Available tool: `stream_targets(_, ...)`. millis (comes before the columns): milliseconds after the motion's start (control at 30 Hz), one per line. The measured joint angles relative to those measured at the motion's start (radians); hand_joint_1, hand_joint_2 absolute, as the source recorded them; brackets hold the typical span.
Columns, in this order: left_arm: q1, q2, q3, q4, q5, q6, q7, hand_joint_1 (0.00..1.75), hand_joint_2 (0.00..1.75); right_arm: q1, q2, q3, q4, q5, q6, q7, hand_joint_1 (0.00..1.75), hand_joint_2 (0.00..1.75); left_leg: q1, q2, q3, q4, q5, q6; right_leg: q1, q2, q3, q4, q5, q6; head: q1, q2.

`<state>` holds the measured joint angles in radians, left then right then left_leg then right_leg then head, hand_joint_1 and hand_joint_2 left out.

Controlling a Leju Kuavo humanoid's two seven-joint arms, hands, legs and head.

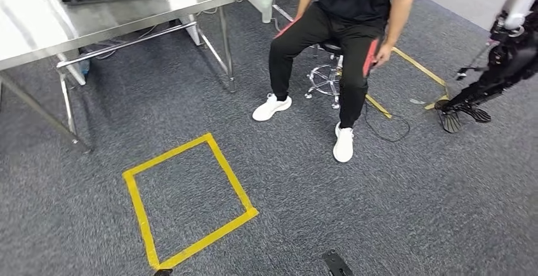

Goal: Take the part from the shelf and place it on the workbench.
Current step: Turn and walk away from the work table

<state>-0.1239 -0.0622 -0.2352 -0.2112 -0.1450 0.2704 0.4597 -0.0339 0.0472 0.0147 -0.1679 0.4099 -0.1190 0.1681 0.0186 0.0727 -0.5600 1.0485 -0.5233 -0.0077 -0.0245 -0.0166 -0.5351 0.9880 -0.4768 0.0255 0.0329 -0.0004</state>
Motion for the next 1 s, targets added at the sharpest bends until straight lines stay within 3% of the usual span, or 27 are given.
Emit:
stream_targets(33, 0.001, 0.0, -0.001, 0.0, -0.002, -0.003, 0.0, 0.0, 0.0, -0.002, 0.001, -0.002, 0.0, -0.001, -0.001, 0.004, 0.0, 0.0, 0.002, -0.032, -0.022, 0.052, -0.034, -0.003, -0.002, 0.011, 0.0, 0.0, 0.003, -0.007, -0.001, 0.0)
stream_targets(100, 0.006, -0.001, -0.004, 0.001, -0.005, -0.008, 0.0, 0.0, 0.0, -0.004, 0.006, -0.006, 0.0, -0.004, -0.005, 0.011, 0.0, 0.0, 0.002, -0.065, -0.077, 0.179, -0.096, -0.003, 0.003, 0.036, -0.005, 0.001, 0.009, -0.016, -0.001, 0.0)
stream_targets(133, 0.008, -0.001, -0.006, 0.001, -0.007, -0.01, 0.0, 0.0, 0.0, -0.003, 0.008, -0.008, 0.0, -0.005, -0.007, 0.014, 0.0, 0.0, 0.002, -0.07, -0.096, 0.218, -0.104, -0.002, 0.005, 0.049, -0.006, 0.002, 0.009, -0.017, -0.001, 0.0)
stream_targets(167, 0.01, -0.001, -0.007, 0.002, -0.009, -0.011, 0.0, 0.0, 0.0, -0.002, 0.01, -0.01, 0.001, -0.006, -0.01, 0.017, 0.0, 0.0, 0.002, -0.073, -0.099, 0.223, -0.092, 0.0, 0.007, 0.063, -0.007, 0.003, 0.01, -0.017, -0.001, 0.0)
stream_targets(233, 0.011, -0.001, -0.008, 0.002, -0.013, -0.011, 0.0, 0.0, 0.0, 0.001, 0.012, -0.015, 0.001, -0.007, -0.016, 0.021, 0.0, 0.0, 0.003, -0.086, -0.056, 0.129, -0.024, 0.006, 0.008, 0.091, -0.007, 0.008, 0.01, -0.017, -0.001, 0.0)
stream_targets(267, 0.01, -0.001, -0.008, 0.002, -0.013, -0.011, 0.0, 0.0, 0.0, 0.0, 0.014, -0.017, 0.001, -0.008, -0.018, 0.023, 0.0, 0.0, 0.004, -0.107, -0.028, 0.068, 0.004, 0.01, 0.01, 0.104, -0.009, 0.011, 0.01, -0.016, -0.001, 0.0)
stream_targets(333, 0.01, 0.0, -0.01, 0.002, -0.014, -0.013, -0.002, 0.0, 0.0, -0.002, 0.017, -0.02, 0.001, -0.011, -0.019, 0.028, 0.0, 0.0, 0.005, -0.141, 0.008, -0.014, 0.027, 0.015, 0.013, 0.127, -0.019, 0.018, 0.011, -0.009, 0.0, 0.0)
stream_targets(367, 0.01, 0.001, -0.011, 0.002, -0.014, -0.013, -0.002, 0.0, 0.0, -0.002, 0.018, -0.021, 0.001, -0.013, -0.02, 0.03, 0.0, 0.0, 0.003, -0.146, 0.01, -0.023, 0.023, 0.017, 0.013, 0.137, -0.027, 0.018, 0.014, -0.003, 0.0, 0.0)
stream_targets(433, 0.009, 0.0, -0.014, 0.002, -0.015, -0.014, -0.002, 0.0, 0.0, 0.003, 0.018, -0.022, 0.002, -0.015, -0.021, 0.031, 0.0, 0.0, 0.0, -0.127, 0.01, -0.032, 0.029, 0.029, 0.01, 0.145, -0.043, 0.018, 0.019, 0.011, 0.0, 0.0)
stream_targets(500, 0.007, -0.001, -0.015, 0.001, -0.015, -0.014, -0.002, 0.0, 0.0, 0.005, 0.018, -0.022, 0.004, -0.015, -0.021, 0.033, 0.0, 0.0, 0.001, -0.102, 0.012, -0.044, 0.039, 0.045, 0.012, 0.099, -0.067, 0.053, 0.0, 0.015, 0.003, 0.0)
stream_targets(567, 0.008, -0.002, -0.015, 0.001, -0.016, -0.014, -0.002, 0.0, 0.0, 0.002, 0.019, -0.022, 0.004, -0.015, -0.021, 0.033, 0.0, 0.0, 0.0, -0.072, 0.011, -0.048, 0.042, 0.052, 0.012, 0.042, -0.121, 0.165, -0.054, 0.011, 0.008, 0.0)
stream_targets(633, 0.012, -0.002, -0.016, 0.002, -0.016, -0.015, -0.002, 0.0, 0.0, 0.0, 0.02, -0.022, 0.004, -0.015, -0.021, 0.033, 0.0, 0.0, -0.002, -0.039, 0.008, -0.048, 0.043, 0.053, 0.008, 0.029, -0.174, 0.283, -0.096, 0.014, 0.01, 0.0)
stream_targets(667, 0.013, -0.002, -0.016, 0.002, -0.016, -0.016, -0.002, 0.0, 0.0, 0.001, 0.019, -0.022, 0.004, -0.015, -0.021, 0.034, 0.0, 0.0, -0.001, -0.024, 0.007, -0.048, 0.043, 0.052, 0.006, 0.027, -0.178, 0.299, -0.097, 0.021, 0.01, 0.0)
stream_targets(700, 0.013, -0.002, -0.016, 0.002, -0.016, -0.016, -0.002, 0.0, 0.0, 0.003, 0.018, -0.022, 0.004, -0.015, -0.021, 0.034, 0.0, 0.0, -0.001, -0.011, 0.007, -0.048, 0.043, 0.052, 0.004, 0.023, -0.158, 0.273, -0.083, 0.03, 0.01, 0.0)
stream_targets(733, 0.012, -0.002, -0.016, 0.002, -0.016, -0.016, -0.002, 0.0, 0.0, 0.004, 0.017, -0.022, 0.004, -0.015, -0.021, 0.035, 0.0, 0.0, 0.0, 0.001, 0.008, -0.047, 0.042, 0.05, 0.001, 0.011, -0.121, 0.21, -0.06, 0.04, 0.01, 0.0)
stream_targets(800, 0.011, -0.003, -0.016, 0.001, -0.016, -0.017, -0.002, 0.0, 0.0, 0.001, 0.017, -0.022, 0.004, -0.015, -0.021, 0.035, 0.0, 0.0, -0.004, 0.022, 0.012, -0.046, 0.039, 0.04, 0.001, -0.034, -0.038, 0.068, -0.018, 0.047, 0.01, 0.0)
stream_targets(867, 0.01, -0.003, -0.016, 0.002, -0.016, -0.017, -0.002, 0.0, 0.0, -0.001, 0.018, -0.023, 0.004, -0.015, -0.021, 0.035, 0.0, 0.0, -0.009, 0.041, 0.017, -0.045, 0.037, 0.026, 0.007, -0.053, -0.01, 0.009, -0.003, 0.035, 0.007, 0.0)
stream_targets(933, 0.007, -0.004, -0.016, 0.001, -0.016, -0.017, -0.002, 0.0, 0.0, 0.002, 0.018, -0.023, 0.005, -0.015, -0.021, 0.035, 0.0, 0.0, -0.006, 0.054, 0.02, -0.046, 0.036, 0.013, 0.008, -0.03, -0.016, 0.01, 0.003, 0.019, 0.005, 0.0)
stream_targets(1000, 0.005, -0.004, -0.016, 0.001, -0.018, -0.017, -0.002, 0.0, 0.0, 0.004, 0.018, -0.024, 0.005, -0.017, -0.021, 0.036, 0.0, 0.0, 0.0, 0.018, 0.013, -0.021, 0.01, 0.001, 0.002, -0.009, -0.014, 0.007, 0.008, 0.005, 0.004, 0.0)
